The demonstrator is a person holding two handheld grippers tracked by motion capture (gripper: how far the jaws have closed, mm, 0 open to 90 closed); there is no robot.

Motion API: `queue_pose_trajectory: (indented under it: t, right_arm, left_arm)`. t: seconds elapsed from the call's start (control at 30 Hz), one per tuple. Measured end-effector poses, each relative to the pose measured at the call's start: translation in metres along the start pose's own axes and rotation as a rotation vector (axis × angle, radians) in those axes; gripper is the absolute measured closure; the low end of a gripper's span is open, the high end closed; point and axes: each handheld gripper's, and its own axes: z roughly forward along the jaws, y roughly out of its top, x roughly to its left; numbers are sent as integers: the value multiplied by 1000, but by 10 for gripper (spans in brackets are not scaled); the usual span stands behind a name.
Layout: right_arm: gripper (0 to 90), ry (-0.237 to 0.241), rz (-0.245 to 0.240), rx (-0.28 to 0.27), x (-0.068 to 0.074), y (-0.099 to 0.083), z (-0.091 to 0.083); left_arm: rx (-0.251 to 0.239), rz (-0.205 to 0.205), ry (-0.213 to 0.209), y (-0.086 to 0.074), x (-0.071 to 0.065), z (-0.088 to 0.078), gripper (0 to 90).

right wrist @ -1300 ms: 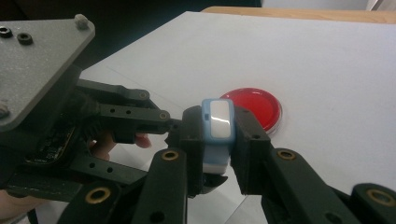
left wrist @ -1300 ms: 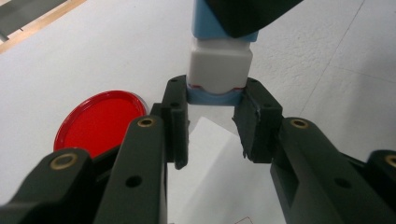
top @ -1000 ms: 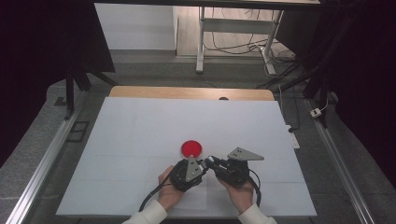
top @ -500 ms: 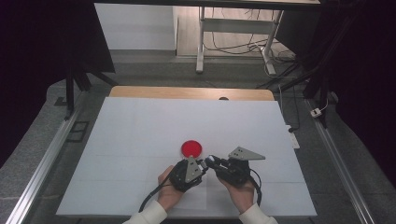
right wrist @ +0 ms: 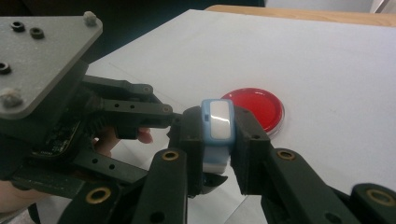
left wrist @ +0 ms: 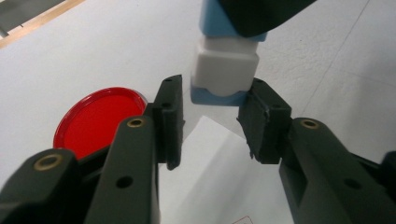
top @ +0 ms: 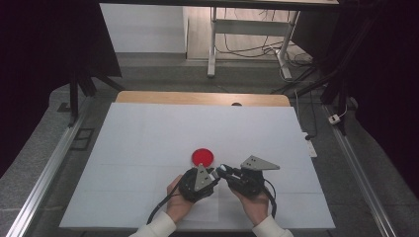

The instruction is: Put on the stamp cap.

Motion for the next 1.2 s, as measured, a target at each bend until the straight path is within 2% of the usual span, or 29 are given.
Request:
queue_pose_trajectory:
  t: [0.33,0.53,0.73,0.83,0.97,1.2]
  right_arm:
    - [751,-3,-6,-16,-1,1,-2]
    - [751,-12,-10,-10,-2,0,-2]
    - [751,-16,-12,-6,-5,-1,-2]
    - [751,-18,-20,-5,-6,-1,-2]
    - [751,-24,-24,-3,-7,-1,-3]
    - [751,-36,-36,-5,-12,-1,-5]
  left_arm:
    - [9,-21,-14,-3,5,-5,490]
    - [16,-64,-75,-4,11,-18,446]
    - [35,-100,-113,-9,21,-37,430]
    - [49,-108,-113,-13,27,-46,422]
    - [50,-140,-115,-22,36,-60,416]
    - [32,-167,-83,-42,48,-89,413]
